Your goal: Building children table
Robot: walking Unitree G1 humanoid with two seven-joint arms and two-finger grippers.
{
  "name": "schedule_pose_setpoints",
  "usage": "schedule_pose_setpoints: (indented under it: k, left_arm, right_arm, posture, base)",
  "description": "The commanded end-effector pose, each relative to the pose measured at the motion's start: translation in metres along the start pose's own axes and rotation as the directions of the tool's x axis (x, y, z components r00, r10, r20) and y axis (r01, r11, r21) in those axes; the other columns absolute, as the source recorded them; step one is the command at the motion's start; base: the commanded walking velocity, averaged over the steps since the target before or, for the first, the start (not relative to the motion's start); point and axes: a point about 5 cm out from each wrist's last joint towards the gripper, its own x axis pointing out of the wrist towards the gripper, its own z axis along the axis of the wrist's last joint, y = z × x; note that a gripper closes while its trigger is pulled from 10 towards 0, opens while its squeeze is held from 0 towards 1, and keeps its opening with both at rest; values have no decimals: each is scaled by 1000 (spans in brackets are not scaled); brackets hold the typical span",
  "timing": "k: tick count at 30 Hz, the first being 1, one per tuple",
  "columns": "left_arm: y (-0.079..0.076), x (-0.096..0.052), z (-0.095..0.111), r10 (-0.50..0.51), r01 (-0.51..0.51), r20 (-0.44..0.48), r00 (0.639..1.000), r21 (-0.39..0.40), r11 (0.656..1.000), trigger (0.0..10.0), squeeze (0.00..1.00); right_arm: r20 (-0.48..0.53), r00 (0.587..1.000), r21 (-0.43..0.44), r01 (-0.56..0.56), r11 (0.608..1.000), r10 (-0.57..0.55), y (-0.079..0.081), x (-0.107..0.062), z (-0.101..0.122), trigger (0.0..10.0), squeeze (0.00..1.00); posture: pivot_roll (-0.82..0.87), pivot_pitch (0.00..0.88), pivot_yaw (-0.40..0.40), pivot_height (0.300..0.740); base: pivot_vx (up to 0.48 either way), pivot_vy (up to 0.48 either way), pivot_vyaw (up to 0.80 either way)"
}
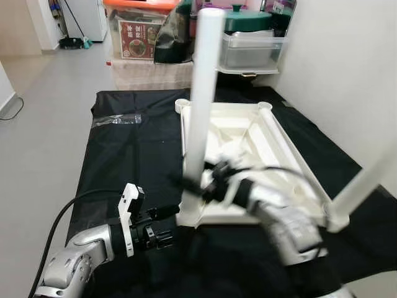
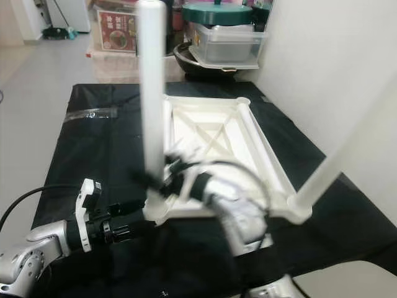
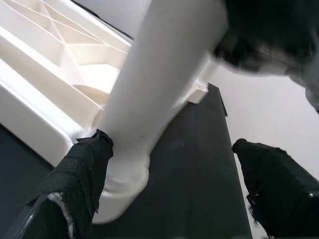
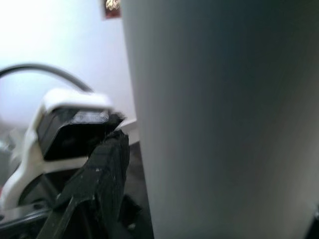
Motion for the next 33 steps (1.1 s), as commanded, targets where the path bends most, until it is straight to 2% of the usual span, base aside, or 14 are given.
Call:
schedule_pose_setpoints:
  k: [1, 4, 5, 11, 16, 17, 22, 24, 25, 26, 28, 30, 31, 33]
  left_arm:
    - [-1, 3, -2, -5, 5, -10, 1000, 4, 1000, 10000, 0]
    - [-2, 1, -3, -13, 13, -9, 1000, -1, 1000, 10000, 0]
    - [-2, 1, -3, -15, 15, -9, 1000, -2, 1000, 10000, 0]
    - [-2, 3, -2, -19, 19, -5, 1000, 0, 1000, 10000, 0]
    - [-2, 2, -1, -16, 16, 2, 1000, 0, 1000, 10000, 0]
    - [-3, 2, -1, -16, 16, 2, 1000, 2, 1000, 10000, 0]
    - [-2, 1, 0, -16, 16, -1, 1000, 1, 1000, 10000, 0]
    - [-2, 0, 0, -16, 16, -2, 1000, 0, 1000, 10000, 0]
    - [-1, 0, 0, -17, 17, -4, 1000, 1, 1000, 10000, 0]
    - [-1, 0, 0, -17, 17, -4, 1000, 1, 1000, 10000, 0]
    - [-1, 1, 0, -20, 20, -5, 1000, 1, 1000, 10000, 0]
    - [-1, 1, 0, -16, 16, -4, 1000, 3, 1000, 10000, 0]
    - [0, 1, 0, -15, 15, -4, 1000, 3, 1000, 10000, 0]
    - [0, 1, 0, -13, 13, -3, 1000, 3, 1000, 10000, 0]
  right_arm:
    - [-32, 998, -2, -48, 999, 48, 7, 7, -6, 8941, 0]
    - [-79, 988, -19, 129, 992, -130, -11, 11, -16, 10000, 0]
    - [-68, 981, 0, 182, 983, -182, -17, 9, -16, 0, 0]
    - [-113, 789, 29, 610, 792, -604, -58, -16, -22, 0, 0]
    - [-175, 382, 136, 922, 362, -907, -81, -61, -34, 0, 0]
    - [-250, 132, 89, 990, 113, -959, -80, -91, -48, 0, 0]
    - [-277, 12, 27, 1000, 5, -961, -68, -108, -53, 0, 0]
    - [-279, -2, 17, 1000, -7, -960, -65, -110, -53, 0, 0]
    - [-263, 160, 116, 984, 134, -951, -62, -96, -50, 10000, 0]
    - [-263, 160, 116, 984, 134, -951, -62, -96, -50, 10000, 0]
    - [-169, 412, 256, 896, 364, -895, -57, -73, -37, 10000, 1000]
    - [-111, 555, 315, 806, 500, -824, -55, -63, -25, 10000, 1000]
    - [-78, 616, 321, 760, 566, -784, -54, -61, -18, 10000, 0]
    - [-57, 653, 322, 728, 605, -756, -54, -61, -14, 10000, 0]
  posture:
    - [98, 0, -127, 740]
    - [87, 0, -122, 740]
    - [85, 0, -120, 740]
    - [70, 0, -118, 740]
    - [63, 0, -117, 740]
    - [63, 0, -117, 740]
    - [58, 0, -103, 740]
    - [58, 0, -103, 740]
    - [45, 0, -93, 740]
    - [45, 0, -93, 740]
    - [48, 0, -94, 740]
    - [49, 0, -97, 740]
    - [51, 0, -101, 740]
    - [53, 0, -104, 740]
  base:
    - [0, 0, 0]
    - [0, 0, 0]
    - [0, 0, 0]
    - [0, 0, 0]
    - [0, 0, 0]
    - [0, 0, 0]
    - [0, 0, 0]
    - [0, 0, 0]
    - [0, 0, 0]
    - [0, 0, 0]
    - [0, 0, 0]
    - [0, 0, 0]
    - [0, 0, 0]
    - [0, 0, 0]
